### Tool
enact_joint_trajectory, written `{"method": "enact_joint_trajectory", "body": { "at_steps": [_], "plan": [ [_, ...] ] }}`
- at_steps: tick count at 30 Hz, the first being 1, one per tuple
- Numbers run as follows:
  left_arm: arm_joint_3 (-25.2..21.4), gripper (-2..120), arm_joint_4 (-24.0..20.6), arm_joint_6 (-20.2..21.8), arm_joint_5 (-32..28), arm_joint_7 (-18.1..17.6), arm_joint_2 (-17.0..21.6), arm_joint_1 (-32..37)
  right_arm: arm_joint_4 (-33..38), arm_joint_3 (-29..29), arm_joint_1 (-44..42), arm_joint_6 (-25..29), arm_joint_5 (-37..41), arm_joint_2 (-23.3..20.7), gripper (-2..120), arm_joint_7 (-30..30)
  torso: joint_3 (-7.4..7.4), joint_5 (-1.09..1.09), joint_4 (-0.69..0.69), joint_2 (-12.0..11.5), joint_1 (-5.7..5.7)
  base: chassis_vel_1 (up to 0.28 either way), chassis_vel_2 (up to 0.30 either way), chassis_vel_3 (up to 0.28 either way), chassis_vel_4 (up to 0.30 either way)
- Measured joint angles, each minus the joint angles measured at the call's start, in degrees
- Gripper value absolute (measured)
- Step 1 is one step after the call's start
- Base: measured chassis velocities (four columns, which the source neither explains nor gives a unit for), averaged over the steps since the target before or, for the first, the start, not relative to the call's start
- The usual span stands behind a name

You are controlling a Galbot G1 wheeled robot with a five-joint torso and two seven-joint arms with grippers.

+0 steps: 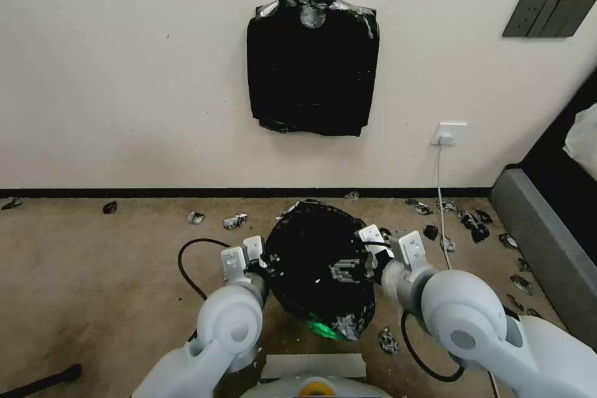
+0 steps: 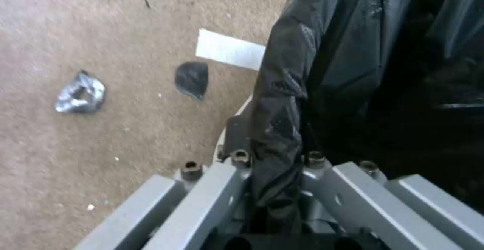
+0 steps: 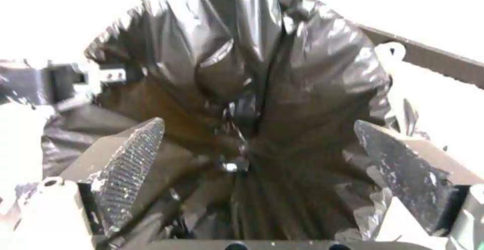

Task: Place a trash bag onto the trash bin.

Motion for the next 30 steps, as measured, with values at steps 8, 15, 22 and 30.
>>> {"method": "enact_joint_trajectory", "body": {
  "at_steps": [8,15,22,30],
  "plan": [
    [-0.11,36,-0.08,0.37,1.09,0.02,-0.43,0.86,0.31,0.87,-0.28,0.02,0.06,-0.40,100,-0.15,0.00,-0.01,0.00,0.00,0.00,0.000,0.000,0.000,0.000],
    [-2.34,62,-4.05,1.94,3.22,2.36,1.94,2.04,0.32,4.67,-3.85,2.33,-2.62,1.03,100,-2.81,0.00,-0.01,0.00,0.00,-0.01,0.000,0.000,0.000,0.000],
    [-10.41,88,-7.00,-8.22,19.97,18.20,5.13,9.77,-3.24,16.15,-14.49,12.36,-25.11,7.78,100,-16.30,0.00,-0.02,0.00,0.00,0.00,0.000,0.000,0.000,0.000],
    [-26.00,100,-3.92,-28.71,37.10,35.43,-2.17,23.12,-10.56,28.64,-26.74,35.70,-50.02,24.60,100,-27.36,-0.01,-0.01,0.01,0.00,0.00,0.000,0.000,0.000,0.000]
  ]
}}
